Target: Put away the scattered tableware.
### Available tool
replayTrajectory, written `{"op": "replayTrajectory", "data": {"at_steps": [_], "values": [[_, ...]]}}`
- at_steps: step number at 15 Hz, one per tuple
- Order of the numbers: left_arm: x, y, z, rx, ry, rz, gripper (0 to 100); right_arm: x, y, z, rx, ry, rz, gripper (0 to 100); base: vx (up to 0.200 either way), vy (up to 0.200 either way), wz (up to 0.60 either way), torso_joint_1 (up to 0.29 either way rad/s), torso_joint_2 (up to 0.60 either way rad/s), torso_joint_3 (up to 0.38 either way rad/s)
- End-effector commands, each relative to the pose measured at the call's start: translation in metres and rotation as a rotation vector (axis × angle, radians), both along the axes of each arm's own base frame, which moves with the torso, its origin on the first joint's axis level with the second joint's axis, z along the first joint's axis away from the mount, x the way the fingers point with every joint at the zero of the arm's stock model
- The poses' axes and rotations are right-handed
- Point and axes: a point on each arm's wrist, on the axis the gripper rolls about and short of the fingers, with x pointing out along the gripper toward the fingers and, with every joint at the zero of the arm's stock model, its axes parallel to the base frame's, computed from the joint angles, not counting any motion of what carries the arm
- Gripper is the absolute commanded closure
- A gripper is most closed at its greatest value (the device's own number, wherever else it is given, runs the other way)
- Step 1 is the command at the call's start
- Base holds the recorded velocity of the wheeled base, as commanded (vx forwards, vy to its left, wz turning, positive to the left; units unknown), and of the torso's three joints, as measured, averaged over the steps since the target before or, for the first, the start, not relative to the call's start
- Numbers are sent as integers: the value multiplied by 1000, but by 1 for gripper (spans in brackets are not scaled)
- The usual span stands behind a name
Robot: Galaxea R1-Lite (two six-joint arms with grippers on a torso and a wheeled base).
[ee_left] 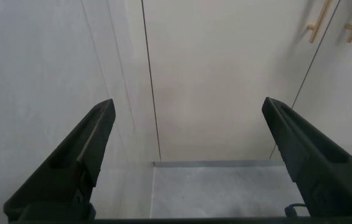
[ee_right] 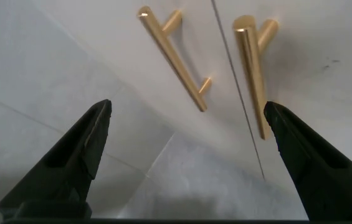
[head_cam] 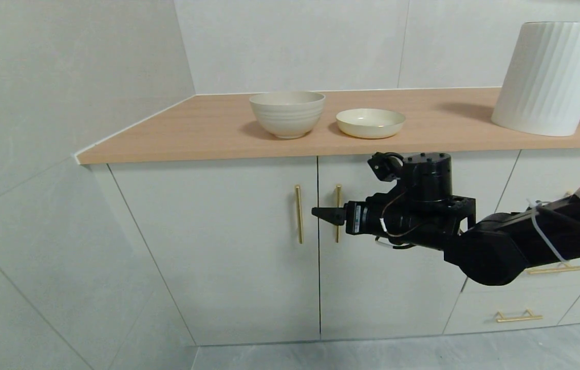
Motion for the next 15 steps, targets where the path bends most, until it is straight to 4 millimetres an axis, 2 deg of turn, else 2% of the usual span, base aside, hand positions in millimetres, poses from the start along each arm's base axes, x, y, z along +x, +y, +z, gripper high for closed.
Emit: {"op": "replayTrajectory", "data": {"at_steps": [1,6,10,15], "values": [[0,0,0,0,0,0,0,7,-1,-5,-2,3,-11,0,0,0,0,0,0,0],[0,0,0,0,0,0,0,20,7,-18,19,-30,-14,0,0,0,0,0,0,0],[0,0,0,0,0,0,0,22,9,-18,45,-68,-10,0,0,0,0,0,0,0],[0,0,0,0,0,0,0,28,14,-33,53,-72,4,0,0,0,0,0,0,0]]}}
